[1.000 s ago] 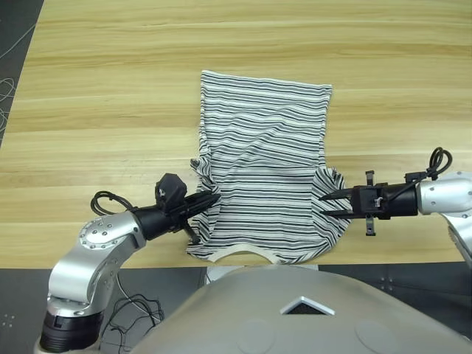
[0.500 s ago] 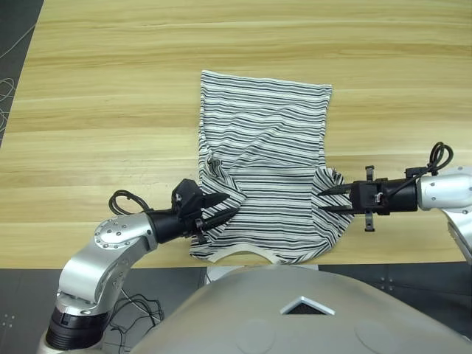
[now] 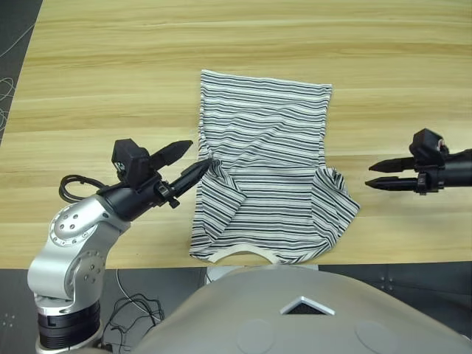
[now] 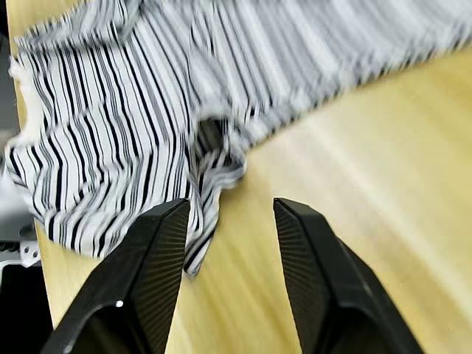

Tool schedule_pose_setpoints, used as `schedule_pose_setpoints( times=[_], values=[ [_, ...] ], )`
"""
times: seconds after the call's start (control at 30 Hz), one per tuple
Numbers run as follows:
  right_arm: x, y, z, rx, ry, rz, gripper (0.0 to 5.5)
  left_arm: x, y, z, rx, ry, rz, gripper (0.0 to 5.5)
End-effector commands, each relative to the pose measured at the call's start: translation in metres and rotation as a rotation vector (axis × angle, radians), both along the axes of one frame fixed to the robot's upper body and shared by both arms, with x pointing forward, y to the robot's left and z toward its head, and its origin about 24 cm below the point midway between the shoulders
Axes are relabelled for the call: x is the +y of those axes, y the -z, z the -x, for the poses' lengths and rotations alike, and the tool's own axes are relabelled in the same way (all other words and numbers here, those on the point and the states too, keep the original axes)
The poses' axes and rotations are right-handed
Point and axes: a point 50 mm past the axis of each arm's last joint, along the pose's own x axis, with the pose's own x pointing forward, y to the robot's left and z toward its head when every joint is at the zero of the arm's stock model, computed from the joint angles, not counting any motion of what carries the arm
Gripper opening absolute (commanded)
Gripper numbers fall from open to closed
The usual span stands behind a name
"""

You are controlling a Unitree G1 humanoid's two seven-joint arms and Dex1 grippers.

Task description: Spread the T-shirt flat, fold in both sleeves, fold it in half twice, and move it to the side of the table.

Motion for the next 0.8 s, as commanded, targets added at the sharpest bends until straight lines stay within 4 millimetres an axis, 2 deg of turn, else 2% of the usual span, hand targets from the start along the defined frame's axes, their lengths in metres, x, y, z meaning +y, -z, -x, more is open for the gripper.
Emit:
schedule_pose_setpoints(
  times=[0.03, 0.4, 0.8],
  values=[
    [-0.003, 0.008, 0.004, 0.099, 0.037, -0.021, 2.08, 0.000, 0.003, 0.004, 0.018, -0.027, -0.026, 2.75],
    [0.000, 0.035, 0.023, 0.305, 0.129, -0.040, 2.08, -0.005, 0.012, 0.009, 0.055, -0.036, -0.045, 2.75],
    [0.005, 0.050, 0.029, 0.349, 0.135, -0.029, 2.08, -0.008, 0.016, 0.010, 0.066, -0.043, -0.047, 2.75]
  ],
)
